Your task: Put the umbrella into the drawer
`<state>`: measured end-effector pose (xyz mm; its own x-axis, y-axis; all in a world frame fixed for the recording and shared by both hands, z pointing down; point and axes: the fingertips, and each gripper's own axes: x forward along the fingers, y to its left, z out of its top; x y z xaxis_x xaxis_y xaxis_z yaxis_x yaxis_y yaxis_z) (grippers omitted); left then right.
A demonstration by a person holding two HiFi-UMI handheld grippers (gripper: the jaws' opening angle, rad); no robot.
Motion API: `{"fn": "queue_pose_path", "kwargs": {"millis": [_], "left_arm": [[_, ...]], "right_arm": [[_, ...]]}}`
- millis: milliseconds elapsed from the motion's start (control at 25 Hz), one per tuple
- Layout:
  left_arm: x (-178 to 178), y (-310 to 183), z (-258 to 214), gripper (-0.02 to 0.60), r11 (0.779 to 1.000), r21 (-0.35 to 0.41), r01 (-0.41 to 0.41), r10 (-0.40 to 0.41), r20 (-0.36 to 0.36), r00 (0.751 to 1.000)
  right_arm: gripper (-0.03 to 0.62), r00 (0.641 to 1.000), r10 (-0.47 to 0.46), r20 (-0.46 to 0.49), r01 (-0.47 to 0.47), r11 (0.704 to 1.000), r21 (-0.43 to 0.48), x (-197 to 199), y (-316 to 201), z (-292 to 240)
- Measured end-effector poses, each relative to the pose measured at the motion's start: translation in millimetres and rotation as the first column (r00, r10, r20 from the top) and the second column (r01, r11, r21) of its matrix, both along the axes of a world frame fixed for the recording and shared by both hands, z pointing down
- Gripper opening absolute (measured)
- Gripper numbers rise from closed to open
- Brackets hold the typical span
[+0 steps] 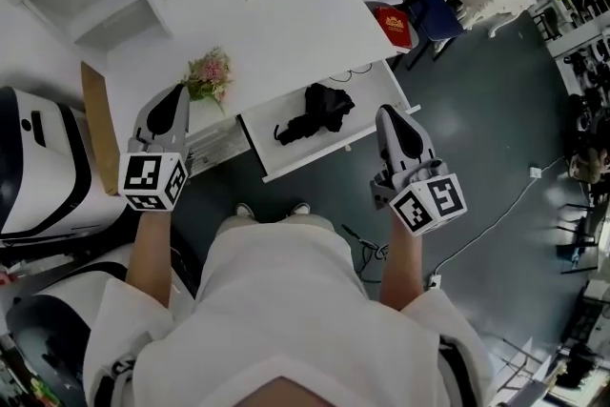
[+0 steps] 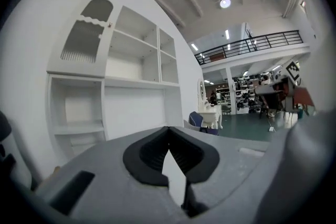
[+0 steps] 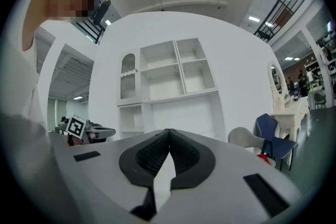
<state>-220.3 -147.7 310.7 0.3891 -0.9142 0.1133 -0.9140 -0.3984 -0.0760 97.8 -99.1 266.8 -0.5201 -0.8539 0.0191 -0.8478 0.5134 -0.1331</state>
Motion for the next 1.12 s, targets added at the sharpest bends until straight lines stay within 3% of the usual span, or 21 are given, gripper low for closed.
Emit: {"fn": "queue_pose_path", "kwargs": {"millis": [240, 440, 720, 1120], "left_arm": [[-57.7, 32.2, -49.4, 0.014, 0.994, 0.087, 0.068, -0.061, -0.073, 0.995], [-90.9, 48.9, -71.2, 0.014, 0.982, 0.139, 0.125, -0.114, -0.089, 0.990], [-104.1, 62.9, -72.1, 0.014, 0.976, 0.152, 0.156, -0.138, -0.126, 0.982], [-121.5, 60.5, -80.0, 0.014, 0.962, 0.175, 0.211, -0.187, -0.140, 0.972]], "right_arm": [[0.000, 0.997, 0.073, -0.038, -0.072, 0.997, 0.027, -12.8, 2.6, -15.6], [0.000, 0.991, 0.119, -0.054, -0.118, 0.993, 0.028, -16.6, 4.2, -20.4], [0.000, 0.988, 0.152, -0.040, -0.151, 0.988, 0.014, -15.7, 2.3, -17.8], [0.000, 0.993, 0.111, -0.039, -0.109, 0.993, 0.052, -33.0, -26.0, -29.6]]}}
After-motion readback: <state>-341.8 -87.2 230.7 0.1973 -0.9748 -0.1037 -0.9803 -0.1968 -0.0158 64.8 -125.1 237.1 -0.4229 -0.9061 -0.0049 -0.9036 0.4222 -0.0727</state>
